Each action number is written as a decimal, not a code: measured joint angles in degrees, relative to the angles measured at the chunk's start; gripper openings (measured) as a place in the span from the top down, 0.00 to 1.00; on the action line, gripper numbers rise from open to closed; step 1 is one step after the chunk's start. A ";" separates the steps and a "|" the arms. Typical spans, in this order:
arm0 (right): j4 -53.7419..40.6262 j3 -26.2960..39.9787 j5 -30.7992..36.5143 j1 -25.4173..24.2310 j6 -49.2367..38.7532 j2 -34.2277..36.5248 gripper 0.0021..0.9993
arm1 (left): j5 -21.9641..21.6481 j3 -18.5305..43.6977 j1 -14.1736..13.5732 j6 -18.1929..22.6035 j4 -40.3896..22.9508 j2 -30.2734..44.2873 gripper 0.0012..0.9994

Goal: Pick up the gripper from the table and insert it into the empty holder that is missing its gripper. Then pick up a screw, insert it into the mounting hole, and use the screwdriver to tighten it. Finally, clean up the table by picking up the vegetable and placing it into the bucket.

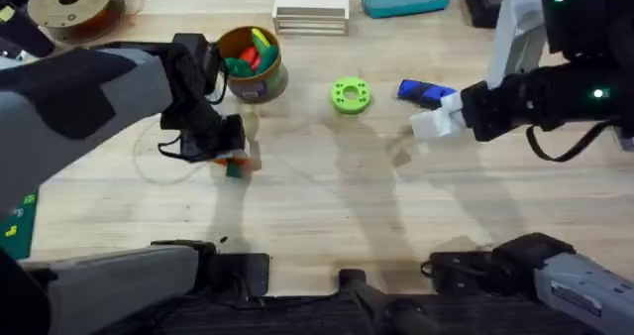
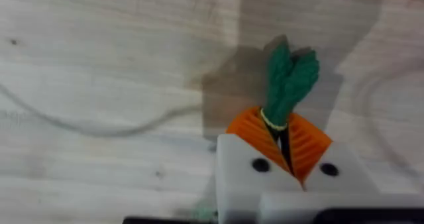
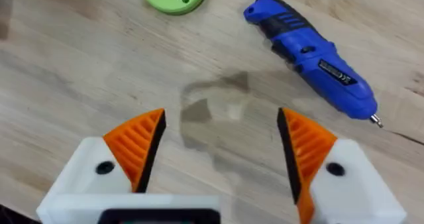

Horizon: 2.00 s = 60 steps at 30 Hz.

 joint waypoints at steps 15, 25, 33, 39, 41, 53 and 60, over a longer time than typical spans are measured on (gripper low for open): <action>0.88 0.00 0.02 0.00 0.02 0.00 0.01 | 5.17 35.48 0.00 -0.08 -25.76 0.24 0.98; 0.97 0.00 0.02 0.00 0.02 0.00 0.01 | 6.16 35.41 -1.08 -10.73 1.45 2.35 0.98; 0.89 0.00 0.02 0.00 0.02 0.00 0.01 | 6.28 34.19 -1.25 -13.59 1.68 12.30 0.98; 0.81 0.00 0.00 0.00 0.04 0.00 0.01 | 6.43 33.98 -1.25 -13.75 2.82 15.37 0.96; 0.81 0.00 0.00 0.00 0.04 -0.01 0.01 | 6.51 33.98 -1.25 -13.96 3.24 15.23 0.72; 0.32 0.15 0.00 0.00 0.23 -0.02 0.01 | 7.92 36.41 -1.41 -8.68 -2.92 12.88 0.00; -9.62 9.81 0.00 0.00 0.42 -0.09 0.01 | 12.15 47.97 -1.40 8.53 -20.49 2.85 0.00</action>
